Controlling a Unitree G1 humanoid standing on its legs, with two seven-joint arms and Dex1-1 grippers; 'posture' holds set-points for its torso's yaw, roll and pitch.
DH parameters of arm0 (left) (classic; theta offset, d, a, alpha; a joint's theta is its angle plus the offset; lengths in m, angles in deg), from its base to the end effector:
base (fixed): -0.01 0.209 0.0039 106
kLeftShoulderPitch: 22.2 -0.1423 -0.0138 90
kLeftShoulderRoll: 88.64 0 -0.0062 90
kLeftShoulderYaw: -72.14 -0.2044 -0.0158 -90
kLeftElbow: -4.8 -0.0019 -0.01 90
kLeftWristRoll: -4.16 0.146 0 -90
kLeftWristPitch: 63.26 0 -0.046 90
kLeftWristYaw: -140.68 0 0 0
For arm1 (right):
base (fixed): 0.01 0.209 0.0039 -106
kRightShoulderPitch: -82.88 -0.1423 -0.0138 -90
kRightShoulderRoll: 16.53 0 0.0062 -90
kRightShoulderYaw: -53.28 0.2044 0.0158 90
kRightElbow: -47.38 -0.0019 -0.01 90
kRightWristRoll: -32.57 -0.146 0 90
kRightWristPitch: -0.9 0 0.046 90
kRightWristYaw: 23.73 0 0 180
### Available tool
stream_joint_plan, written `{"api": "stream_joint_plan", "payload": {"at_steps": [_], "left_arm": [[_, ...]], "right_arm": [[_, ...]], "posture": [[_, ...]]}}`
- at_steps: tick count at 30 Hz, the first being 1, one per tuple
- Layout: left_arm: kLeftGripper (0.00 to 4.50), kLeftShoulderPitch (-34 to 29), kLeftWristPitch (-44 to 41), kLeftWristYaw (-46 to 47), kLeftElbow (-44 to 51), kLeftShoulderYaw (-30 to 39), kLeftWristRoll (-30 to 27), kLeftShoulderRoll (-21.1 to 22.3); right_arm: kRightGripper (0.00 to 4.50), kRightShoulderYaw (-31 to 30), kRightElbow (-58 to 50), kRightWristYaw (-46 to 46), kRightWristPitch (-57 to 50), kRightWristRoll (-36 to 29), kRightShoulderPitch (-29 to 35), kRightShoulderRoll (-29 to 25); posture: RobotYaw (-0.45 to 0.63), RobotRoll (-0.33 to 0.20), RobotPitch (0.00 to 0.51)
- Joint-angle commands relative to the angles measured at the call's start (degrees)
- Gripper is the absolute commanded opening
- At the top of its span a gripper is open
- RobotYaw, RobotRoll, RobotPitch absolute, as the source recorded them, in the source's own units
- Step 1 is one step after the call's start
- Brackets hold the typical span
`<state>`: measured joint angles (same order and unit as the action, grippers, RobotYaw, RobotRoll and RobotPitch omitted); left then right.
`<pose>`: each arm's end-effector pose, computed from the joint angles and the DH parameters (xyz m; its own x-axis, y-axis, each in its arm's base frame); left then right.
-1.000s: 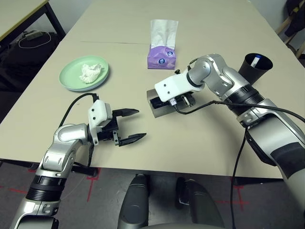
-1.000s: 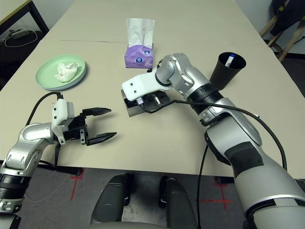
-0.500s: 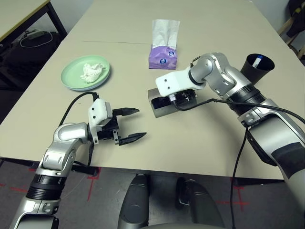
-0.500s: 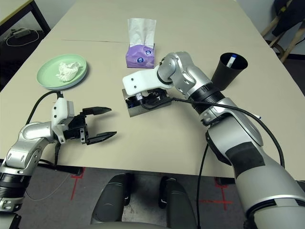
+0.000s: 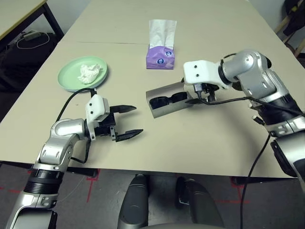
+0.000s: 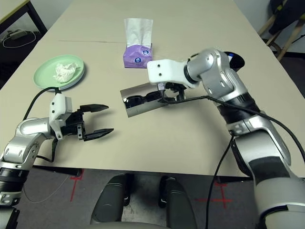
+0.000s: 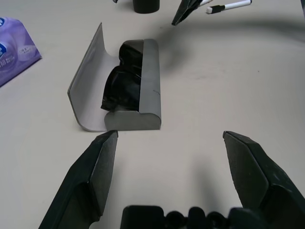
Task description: Organize and tidy the items on the table.
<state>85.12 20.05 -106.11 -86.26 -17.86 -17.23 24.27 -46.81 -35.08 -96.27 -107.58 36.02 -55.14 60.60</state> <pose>0.2663 0.2656 0.1341 0.4015 -0.8916 -0.2092 0.9004 0.3426 0.2682 0.3347 -0.1751 0.2266 0.3600 0.8209 -0.4433 -0.8664 0.1179 -0.4852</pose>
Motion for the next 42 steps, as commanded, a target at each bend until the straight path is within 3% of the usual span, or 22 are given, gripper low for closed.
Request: {"api": "stream_joint_plan", "payload": {"at_steps": [1,11,19,23,27,31,42], "left_arm": [[4.50,0.8,0.4,-0.9,-1.8,-0.4,0.5,0.2],[4.50,4.1,0.6,-1.4,-5.0,-3.2,1.5,-2.8],[4.50,8.3,3.8,2.3,-10.1,-3.0,5.1,-5.1],[4.50,8.0,3.1,3.0,-8.8,-2.0,4.2,-4.6],[4.50,7.3,2.6,3.1,-8.2,-1.4,4.3,-3.2],[4.50,6.7,2.1,3.8,-8.1,-0.2,4.1,-2.0],[4.50,11.0,2.8,7.1,-13.3,1.8,4.6,-3.2]], "right_arm": [[4.48,5.2,-1.8,7.2,-1.8,-4.0,5.4,1.5],[4.48,5.1,-7.0,14.5,-4.6,-8.1,11.0,1.9],[4.48,12.8,-0.6,23.1,5.6,-14.5,15.3,7.6],[4.48,14.4,1.2,19.2,8.5,-18.9,19.8,6.7],[3.84,13.2,1.6,14.5,9.6,-19.6,25.3,2.9],[4.47,14.0,2.0,13.9,12.5,-19.7,28.5,1.0],[4.47,17.8,2.4,16.6,17.0,-23.6,29.3,1.1]], "posture": [[0.14,0.000,0.148],[0.13,0.000,0.156],[0.14,0.000,0.158],[0.15,0.000,0.160],[0.16,0.000,0.165],[0.16,0.000,0.169],[0.13,0.000,0.175]]}}
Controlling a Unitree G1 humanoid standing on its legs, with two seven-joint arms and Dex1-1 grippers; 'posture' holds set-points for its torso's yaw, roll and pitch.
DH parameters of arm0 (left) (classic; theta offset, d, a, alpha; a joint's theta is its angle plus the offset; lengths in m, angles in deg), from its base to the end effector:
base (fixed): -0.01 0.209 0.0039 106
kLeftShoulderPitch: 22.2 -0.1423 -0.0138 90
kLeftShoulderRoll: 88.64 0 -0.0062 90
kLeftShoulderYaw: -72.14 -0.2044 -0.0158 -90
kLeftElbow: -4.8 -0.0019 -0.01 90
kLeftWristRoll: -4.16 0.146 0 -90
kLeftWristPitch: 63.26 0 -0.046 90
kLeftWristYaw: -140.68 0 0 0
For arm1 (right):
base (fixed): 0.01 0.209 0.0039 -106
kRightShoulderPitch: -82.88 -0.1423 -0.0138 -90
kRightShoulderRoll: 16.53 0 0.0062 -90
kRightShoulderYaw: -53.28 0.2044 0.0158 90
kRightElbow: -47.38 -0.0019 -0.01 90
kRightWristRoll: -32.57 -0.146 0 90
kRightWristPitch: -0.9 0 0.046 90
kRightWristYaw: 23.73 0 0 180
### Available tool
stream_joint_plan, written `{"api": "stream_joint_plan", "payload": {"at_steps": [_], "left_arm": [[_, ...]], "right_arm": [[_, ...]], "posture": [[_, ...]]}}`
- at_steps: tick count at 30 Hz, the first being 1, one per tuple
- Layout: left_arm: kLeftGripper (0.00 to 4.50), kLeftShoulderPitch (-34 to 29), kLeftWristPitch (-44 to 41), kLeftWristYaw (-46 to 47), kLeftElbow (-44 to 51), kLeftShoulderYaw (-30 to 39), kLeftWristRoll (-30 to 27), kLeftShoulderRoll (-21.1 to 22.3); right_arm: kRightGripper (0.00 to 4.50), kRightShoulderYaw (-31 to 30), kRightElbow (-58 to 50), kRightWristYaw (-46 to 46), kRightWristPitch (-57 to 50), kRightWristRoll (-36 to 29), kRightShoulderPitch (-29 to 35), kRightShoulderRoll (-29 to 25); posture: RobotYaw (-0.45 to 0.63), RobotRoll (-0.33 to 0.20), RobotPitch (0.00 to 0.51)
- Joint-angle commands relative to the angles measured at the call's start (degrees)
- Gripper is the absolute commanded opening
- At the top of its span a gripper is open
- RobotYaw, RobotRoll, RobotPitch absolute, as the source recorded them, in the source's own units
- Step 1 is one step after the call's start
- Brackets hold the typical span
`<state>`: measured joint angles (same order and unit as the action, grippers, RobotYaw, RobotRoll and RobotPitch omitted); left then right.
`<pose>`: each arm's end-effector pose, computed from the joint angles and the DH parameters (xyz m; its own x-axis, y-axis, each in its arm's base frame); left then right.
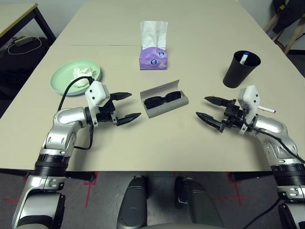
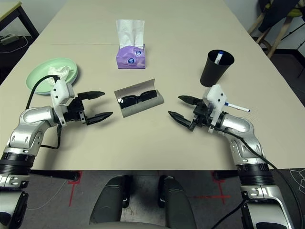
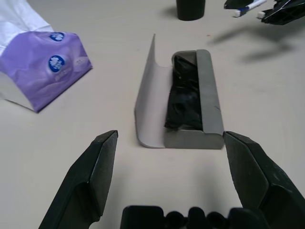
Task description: Organize and tidy the items on the table.
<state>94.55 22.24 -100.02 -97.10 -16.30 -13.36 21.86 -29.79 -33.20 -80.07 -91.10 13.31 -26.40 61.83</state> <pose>0.2958 0.2712 0.1483 0.5679 -0.8109 -0.1412 0.7990 0.5019 0.3312 0.2766 -0.2614 0.1083 0.6366 0.7707 0.0267 -0.7491 0.6263 -0.2158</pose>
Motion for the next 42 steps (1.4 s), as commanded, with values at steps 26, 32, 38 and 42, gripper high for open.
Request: {"api": "stream_joint_plan", "payload": {"at_steps": [26,32,38,42], "left_arm": [[0.02,17.8,15.4,-3.9,-31.6,-4.9,9.6,-6.6],[0.02,19.7,15.7,-7.4,-33.7,-5.3,9.6,-6.2],[0.02,18.6,10.5,-13.4,-29.1,-5.3,7.6,-4.9],[0.02,16.2,6.3,-14.5,-23.7,-4.9,6.9,-3.4]], "right_arm": [[4.50,1.2,-9.5,4.2,-5.0,-3.7,1.7,-3.6],[4.50,1.1,-9.5,4.7,-4.9,-3.7,1.5,-3.7],[4.50,0.4,-8.3,4.5,-4.3,-3.1,0.4,-3.4],[4.50,-0.1,-7.5,4.4,-4.0,-2.9,-0.4,-3.1]], "posture": [[0.03,0.000,0.194],[0.03,0.000,0.189],[0.04,0.000,0.185],[0.06,0.000,0.179]]}}
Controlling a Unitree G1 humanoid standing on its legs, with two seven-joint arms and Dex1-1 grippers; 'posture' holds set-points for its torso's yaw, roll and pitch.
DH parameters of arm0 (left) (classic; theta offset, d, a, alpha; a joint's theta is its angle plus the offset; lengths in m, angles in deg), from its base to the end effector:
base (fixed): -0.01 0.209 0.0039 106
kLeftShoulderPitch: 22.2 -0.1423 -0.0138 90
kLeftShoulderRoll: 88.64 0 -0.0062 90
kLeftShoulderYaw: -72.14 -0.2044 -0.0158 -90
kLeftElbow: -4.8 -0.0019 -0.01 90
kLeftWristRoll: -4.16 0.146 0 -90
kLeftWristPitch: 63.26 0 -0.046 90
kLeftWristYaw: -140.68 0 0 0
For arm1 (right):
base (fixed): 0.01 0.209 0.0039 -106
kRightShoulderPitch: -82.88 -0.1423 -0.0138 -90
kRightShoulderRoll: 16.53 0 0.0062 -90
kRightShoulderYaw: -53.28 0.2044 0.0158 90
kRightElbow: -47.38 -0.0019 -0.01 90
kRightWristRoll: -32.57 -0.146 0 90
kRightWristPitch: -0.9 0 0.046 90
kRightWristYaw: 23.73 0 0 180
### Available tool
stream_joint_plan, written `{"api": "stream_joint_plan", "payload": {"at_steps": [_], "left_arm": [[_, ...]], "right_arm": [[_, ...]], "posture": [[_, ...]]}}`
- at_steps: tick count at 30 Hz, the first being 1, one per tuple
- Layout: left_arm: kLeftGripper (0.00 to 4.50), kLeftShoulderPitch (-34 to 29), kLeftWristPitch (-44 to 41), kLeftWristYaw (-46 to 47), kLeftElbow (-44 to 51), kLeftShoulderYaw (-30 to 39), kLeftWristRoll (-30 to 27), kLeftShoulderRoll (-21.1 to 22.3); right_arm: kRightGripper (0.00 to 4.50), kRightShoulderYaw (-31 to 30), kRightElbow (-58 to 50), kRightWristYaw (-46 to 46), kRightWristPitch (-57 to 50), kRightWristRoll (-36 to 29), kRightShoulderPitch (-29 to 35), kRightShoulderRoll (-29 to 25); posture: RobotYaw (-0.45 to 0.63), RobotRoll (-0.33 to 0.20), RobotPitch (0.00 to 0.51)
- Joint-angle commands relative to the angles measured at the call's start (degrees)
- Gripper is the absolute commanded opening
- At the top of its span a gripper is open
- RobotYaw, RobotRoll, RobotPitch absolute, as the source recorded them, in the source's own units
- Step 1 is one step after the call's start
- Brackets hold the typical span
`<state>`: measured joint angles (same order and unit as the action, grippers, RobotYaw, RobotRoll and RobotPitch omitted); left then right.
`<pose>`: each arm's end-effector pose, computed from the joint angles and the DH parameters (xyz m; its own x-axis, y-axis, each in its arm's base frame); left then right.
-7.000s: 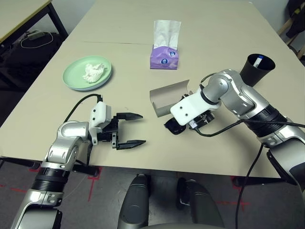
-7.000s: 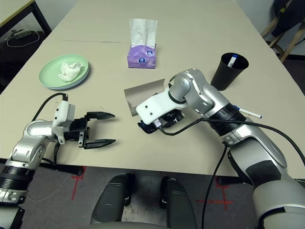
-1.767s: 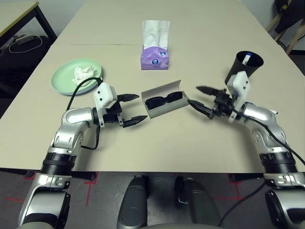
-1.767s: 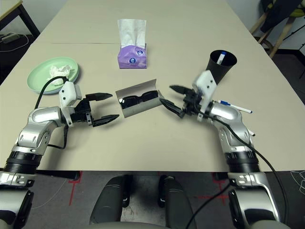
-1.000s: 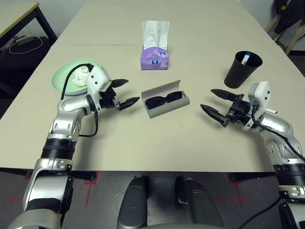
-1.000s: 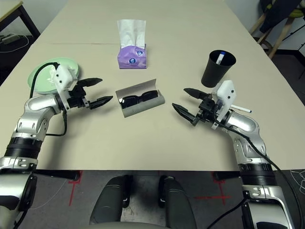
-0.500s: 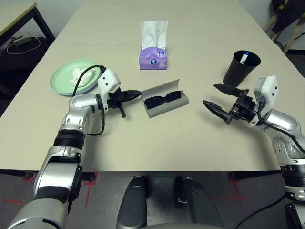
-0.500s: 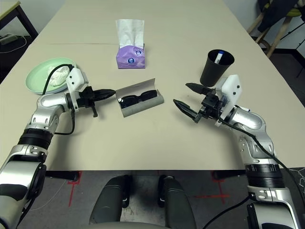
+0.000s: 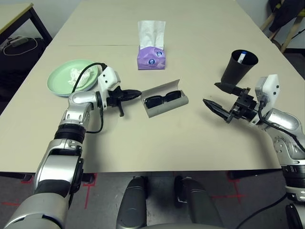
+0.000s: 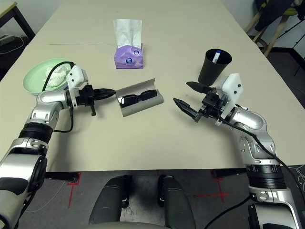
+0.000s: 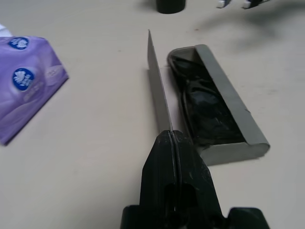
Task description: Organize and tidy the items on the table.
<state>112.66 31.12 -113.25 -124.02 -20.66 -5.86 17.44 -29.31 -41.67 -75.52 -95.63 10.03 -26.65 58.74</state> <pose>0.3512 0.2585 0.1577 0.4080 -0.8765 -0.2555 0.8951 0.3289 0.3011 0.2714 -0.2600 0.1388 0.6529 0.7533 0.0791 -0.7131 0.6465 -0.2711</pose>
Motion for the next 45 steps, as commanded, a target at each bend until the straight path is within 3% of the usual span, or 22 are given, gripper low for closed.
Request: {"api": "stream_joint_plan", "payload": {"at_steps": [1,5,13,19,21,23,32,45], "left_arm": [[0.02,-2.5,-2.9,-1.0,3.8,-0.6,0.0,1.5],[1.36,-4.6,-2.7,0.5,5.5,0.0,0.3,1.9],[4.47,-4.4,0.2,4.8,3.8,-0.1,1.9,1.9],[4.47,-2.4,-0.3,9.2,1.5,1.0,2.4,1.9],[4.12,-1.7,-0.6,10.0,0.4,1.4,2.0,1.4],[3.60,-1.3,-0.4,10.6,-0.3,1.2,2.1,0.9],[0.04,1.3,3.1,12.4,-5.6,0.3,4.2,-1.5],[0.04,0.7,2.7,6.7,-3.2,0.5,1.5,-4.8]], "right_arm": [[4.50,-0.7,1.2,-0.2,0.6,0.4,-0.4,0.1],[4.50,-1.0,1.8,-0.3,1.0,0.5,-0.7,0.2],[4.50,-1.3,2.9,-0.5,1.6,0.5,-1.5,0.4],[4.50,-1.5,3.1,-0.6,2.0,0.5,-1.5,0.6],[4.50,-1.5,3.0,-0.6,2.0,0.4,-1.5,0.5],[4.50,-1.4,2.8,-0.5,1.9,0.4,-1.5,0.5],[4.50,-1.1,2.0,-0.3,1.4,0.2,-1.4,0.0],[4.50,-1.6,1.3,1.3,0.9,0.1,-0.2,1.0]], "posture": [[0.06,0.000,0.179],[0.07,0.000,0.175],[0.07,0.000,0.171],[0.07,0.000,0.173],[0.07,0.000,0.173],[0.06,0.000,0.174],[0.05,0.000,0.176],[0.04,0.000,0.176]]}}
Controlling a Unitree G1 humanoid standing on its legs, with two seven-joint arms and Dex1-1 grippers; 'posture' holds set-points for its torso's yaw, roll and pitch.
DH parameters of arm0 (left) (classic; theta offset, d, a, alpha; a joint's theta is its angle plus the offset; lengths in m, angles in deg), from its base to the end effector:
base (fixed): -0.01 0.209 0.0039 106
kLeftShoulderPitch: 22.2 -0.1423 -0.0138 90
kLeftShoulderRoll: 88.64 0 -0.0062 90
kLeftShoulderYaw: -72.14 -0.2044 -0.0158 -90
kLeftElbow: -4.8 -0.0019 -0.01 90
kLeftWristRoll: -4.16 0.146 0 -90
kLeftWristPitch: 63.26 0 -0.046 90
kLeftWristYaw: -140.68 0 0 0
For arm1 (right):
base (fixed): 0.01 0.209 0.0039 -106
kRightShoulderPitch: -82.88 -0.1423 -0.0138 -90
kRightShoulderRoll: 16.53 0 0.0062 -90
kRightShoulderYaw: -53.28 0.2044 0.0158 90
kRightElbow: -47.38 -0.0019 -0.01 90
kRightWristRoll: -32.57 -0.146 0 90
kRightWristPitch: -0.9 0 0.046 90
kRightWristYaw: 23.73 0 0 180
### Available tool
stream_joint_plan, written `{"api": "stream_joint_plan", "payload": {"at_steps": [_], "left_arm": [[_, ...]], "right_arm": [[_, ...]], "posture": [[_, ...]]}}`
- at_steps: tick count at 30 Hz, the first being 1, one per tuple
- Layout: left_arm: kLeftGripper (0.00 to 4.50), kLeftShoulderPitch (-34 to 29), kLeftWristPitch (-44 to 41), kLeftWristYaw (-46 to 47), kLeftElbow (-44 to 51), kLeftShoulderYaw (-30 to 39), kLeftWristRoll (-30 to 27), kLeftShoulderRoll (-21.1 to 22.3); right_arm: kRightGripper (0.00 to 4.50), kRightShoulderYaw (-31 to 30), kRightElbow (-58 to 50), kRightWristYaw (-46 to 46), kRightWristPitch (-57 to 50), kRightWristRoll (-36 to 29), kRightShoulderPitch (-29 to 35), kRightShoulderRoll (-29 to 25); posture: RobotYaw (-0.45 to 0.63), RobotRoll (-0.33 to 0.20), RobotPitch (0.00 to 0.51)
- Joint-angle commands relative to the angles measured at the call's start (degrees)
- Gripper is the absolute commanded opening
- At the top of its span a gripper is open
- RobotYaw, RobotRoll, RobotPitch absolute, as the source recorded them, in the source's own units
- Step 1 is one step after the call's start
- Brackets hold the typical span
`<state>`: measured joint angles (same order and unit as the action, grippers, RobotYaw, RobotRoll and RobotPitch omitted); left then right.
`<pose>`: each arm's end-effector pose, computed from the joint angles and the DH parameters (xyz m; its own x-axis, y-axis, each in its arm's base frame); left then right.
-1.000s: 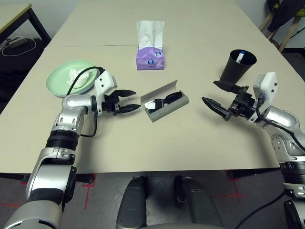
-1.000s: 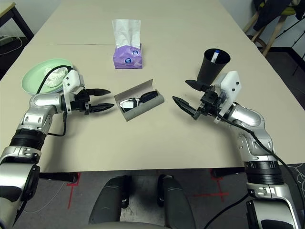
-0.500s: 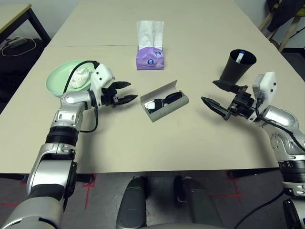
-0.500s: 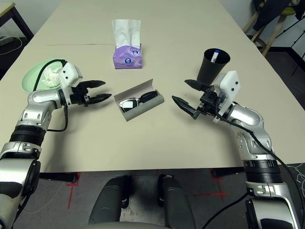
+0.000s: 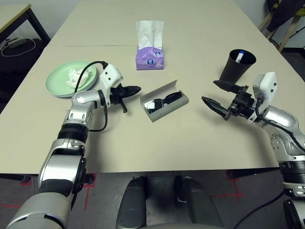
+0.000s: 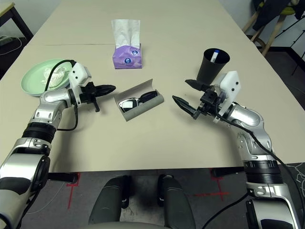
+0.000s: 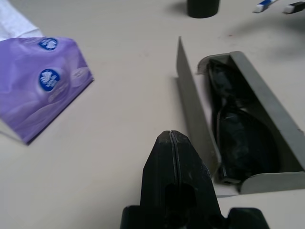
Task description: Organize and tidy the items on the table.
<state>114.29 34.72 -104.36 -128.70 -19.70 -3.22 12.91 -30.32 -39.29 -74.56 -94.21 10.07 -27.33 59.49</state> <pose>0.3590 0.2408 0.1458 0.5172 -0.8357 -0.1847 0.8342 0.4440 0.3270 0.2757 -0.2573 0.1328 0.6616 0.7449 0.0861 -0.7083 0.6585 -0.2545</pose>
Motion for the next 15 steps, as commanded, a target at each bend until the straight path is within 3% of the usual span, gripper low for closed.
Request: {"api": "stream_joint_plan", "payload": {"at_steps": [1,15], "left_arm": [[0.04,-1.1,-1.2,-2.7,1.8,-0.5,-1.2,-0.3],[0.04,-5.4,-5.4,-4.6,9.7,-1.2,-2.8,-1.5]], "right_arm": [[4.50,-0.6,-1.1,0.4,-0.6,0.1,0.4,0.4],[4.50,-1.3,1.2,2.5,-0.5,1.0,-0.3,3.7]], "posture": [[0.04,0.000,0.175],[0.05,0.000,0.172]]}}
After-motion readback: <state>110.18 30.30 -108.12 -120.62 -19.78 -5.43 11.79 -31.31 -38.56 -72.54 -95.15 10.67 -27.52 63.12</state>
